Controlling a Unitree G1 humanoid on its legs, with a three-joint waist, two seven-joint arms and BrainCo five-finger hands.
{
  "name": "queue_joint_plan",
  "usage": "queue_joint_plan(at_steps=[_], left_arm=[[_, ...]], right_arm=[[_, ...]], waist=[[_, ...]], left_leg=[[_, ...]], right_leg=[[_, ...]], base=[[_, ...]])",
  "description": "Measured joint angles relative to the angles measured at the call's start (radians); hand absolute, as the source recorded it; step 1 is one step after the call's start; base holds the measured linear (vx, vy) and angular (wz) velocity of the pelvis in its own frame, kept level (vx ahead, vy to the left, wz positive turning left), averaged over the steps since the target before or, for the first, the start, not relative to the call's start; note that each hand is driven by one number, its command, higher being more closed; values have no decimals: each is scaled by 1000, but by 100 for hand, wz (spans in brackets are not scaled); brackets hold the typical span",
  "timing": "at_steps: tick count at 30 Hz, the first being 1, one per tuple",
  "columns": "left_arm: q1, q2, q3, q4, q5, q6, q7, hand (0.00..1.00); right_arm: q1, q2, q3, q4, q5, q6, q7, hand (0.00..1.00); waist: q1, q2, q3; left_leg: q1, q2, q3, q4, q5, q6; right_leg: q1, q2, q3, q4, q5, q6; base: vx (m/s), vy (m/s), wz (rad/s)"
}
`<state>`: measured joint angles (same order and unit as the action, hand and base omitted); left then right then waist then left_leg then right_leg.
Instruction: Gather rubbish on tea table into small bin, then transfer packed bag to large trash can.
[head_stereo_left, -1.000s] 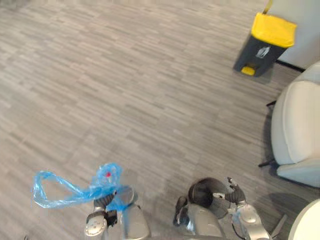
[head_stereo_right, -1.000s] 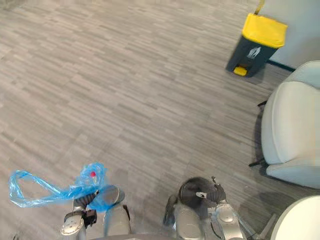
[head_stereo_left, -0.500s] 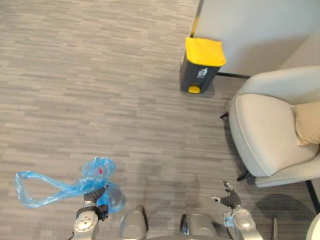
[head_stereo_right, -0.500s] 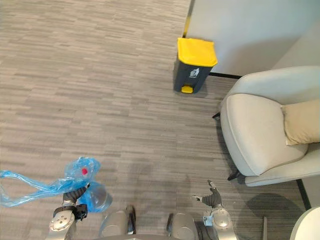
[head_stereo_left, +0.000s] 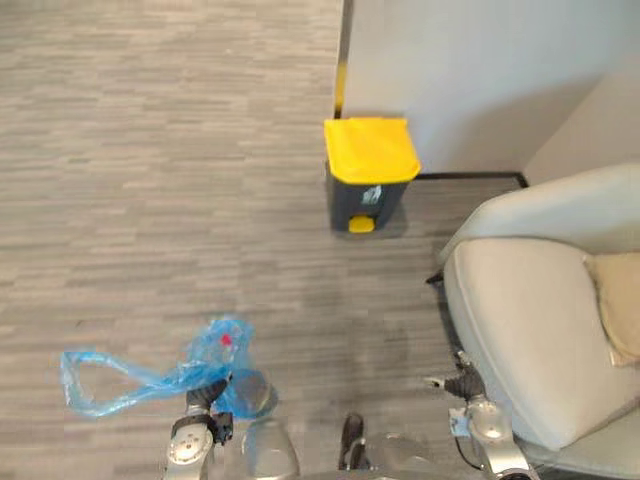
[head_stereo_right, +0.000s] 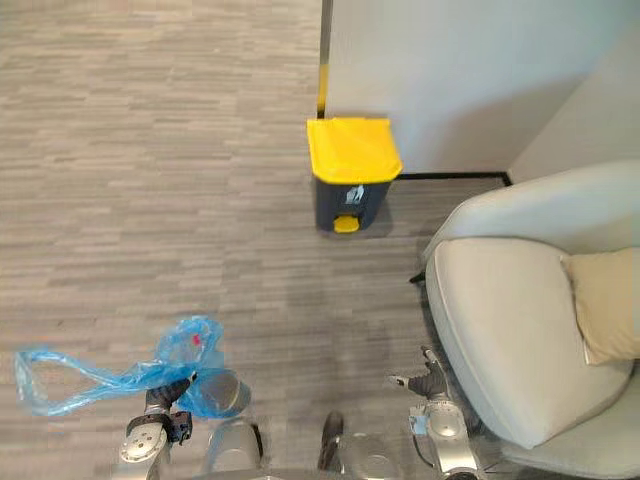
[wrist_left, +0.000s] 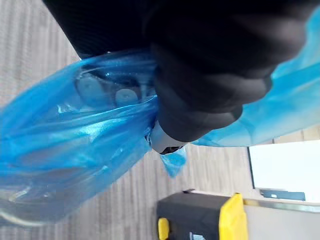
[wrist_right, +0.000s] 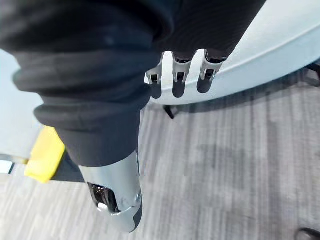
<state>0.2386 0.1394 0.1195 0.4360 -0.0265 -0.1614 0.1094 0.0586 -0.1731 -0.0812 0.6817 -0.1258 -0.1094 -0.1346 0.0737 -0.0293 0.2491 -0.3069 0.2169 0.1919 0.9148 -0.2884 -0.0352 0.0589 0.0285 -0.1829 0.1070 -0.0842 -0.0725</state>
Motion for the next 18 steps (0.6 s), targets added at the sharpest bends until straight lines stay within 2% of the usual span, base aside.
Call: queue_joint_plan(at_steps=[1,2,3,4,5,6,7,8,9,10,11,12,13,14,15,16,17,18], left_arm=[[0,-4,0,-2,0,0,0,100],[-3,-8,2,-3,-1,0,0,100],[-1,-20,7,-4,-1,0,1,100],[17,-25,12,-4,-1,0,2,100],[17,-25,17,-6,-1,0,3,100],[16,-22,31,-18,0,0,3,100],[15,-25,34,-37,0,1,3,100],[17,-26,34,-44,0,0,3,100],[21,-20,35,-46,0,1,5,100],[25,-10,34,-46,0,4,5,100],[26,5,29,-46,0,9,6,100],[29,20,24,-48,0,10,9,100],[46,27,25,-62,0,10,22,100],[46,34,26,-67,0,10,26,100],[48,41,28,-69,-1,11,27,100],[49,43,28,-69,-1,11,27,100],[46,43,28,-69,-1,11,27,100],[37,41,32,-65,-1,11,27,100]], right_arm=[[-13,-7,0,2,0,0,-3,0],[-27,-8,-4,3,1,0,-6,0],[-28,-7,-16,8,1,1,-15,0],[-26,-2,-24,23,2,3,-20,0],[-20,10,-24,29,1,4,-20,0],[-3,20,-23,29,1,1,-20,0],[-2,20,-23,30,-1,1,-20,0],[-4,21,-23,30,-1,1,-20,0],[-6,31,-21,31,-1,1,-20,0],[-6,41,-19,36,-1,1,-19,0],[-5,52,-18,43,-1,3,-18,0],[12,57,-15,41,-2,3,-17,0],[21,57,4,40,-2,3,-17,0],[22,58,7,39,-2,3,-17,0],[21,58,7,37,-2,2,-18,0],[19,57,8,37,-2,2,-18,0],[18,58,7,37,-2,2,-18,0],[16,55,5,42,-2,3,-17,0]], waist=[[11,4,2],[21,16,8],[28,27,9],[44,34,10],[50,10,3],[47,-29,-17],[48,-48,-23],[48,-48,-23],[47,-48,-22],[45,-51,-15],[40,-49,-10],[34,-43,-7],[14,-48,-10],[11,-51,-11],[9,-51,-11],[3,-50,-12],[-6,-49,-11],[-3,-41,-5]], left_leg=[[-54,-37,-29,-172,10,-12],[-73,-54,-52,-300,29,-29],[-74,-68,-73,-501,88,-55],[-48,-68,-78,-570,236,-38],[-40,-90,-69,-557,242,-1],[-52,-122,-54,-522,197,37],[-53,-136,-37,-477,141,55],[-44,-136,-32,-449,106,65],[-14,-134,-17,-424,59,75],[31,-136,-5,-416,29,81],[86,-141,-5,-415,3,89],[143,-148,-9,-423,-27,108],[200,-149,-12,-439,-55,114],[218,-150,-13,-448,-63,113],[249,-150,-22,-461,-80,104],[261,-149,-29,-466,-88,102],[282,-150,-40,-482,-102,97],[315,-149,-55,-497,-111,84]], right_leg=[[16,-5,26,-14,-19,29],[30,-5,42,-20,-29,37],[51,-5,60,-24,-52,63],[77,-5,90,-18,-92,85],[85,-23,103,-4,-117,96],[70,-65,105,44,-152,127],[34,-94,107,153,-186,167],[-1,-102,110,252,-190,177],[-70,-119,120,451,-170,249],[-131,-139,133,625,-126,347],[-177,-155,125,783,-112,345],[-217,-173,98,889,-123,306],[-257,-181,53,902,-144,252],[-277,-183,35,889,-151,238],[-322,-183,-11,825,-169,206],[-346,-182,-35,769,-176,193],[-382,-179,-64,609,-174,185],[-402,-156,-75,427,-137,169]], base=[[458,154,-84],[435,227,-76],[436,289,-74],[447,299,-71],[481,273,-47],[512,210,-21],[511,193,-16],[482,204,-28],[550,251,-32],[546,237,-22],[564,181,-2],[477,85,21],[482,62,21],[488,15,18],[394,-4,10],[502,-19,30],[518,-37,40],[663,-62,48]])
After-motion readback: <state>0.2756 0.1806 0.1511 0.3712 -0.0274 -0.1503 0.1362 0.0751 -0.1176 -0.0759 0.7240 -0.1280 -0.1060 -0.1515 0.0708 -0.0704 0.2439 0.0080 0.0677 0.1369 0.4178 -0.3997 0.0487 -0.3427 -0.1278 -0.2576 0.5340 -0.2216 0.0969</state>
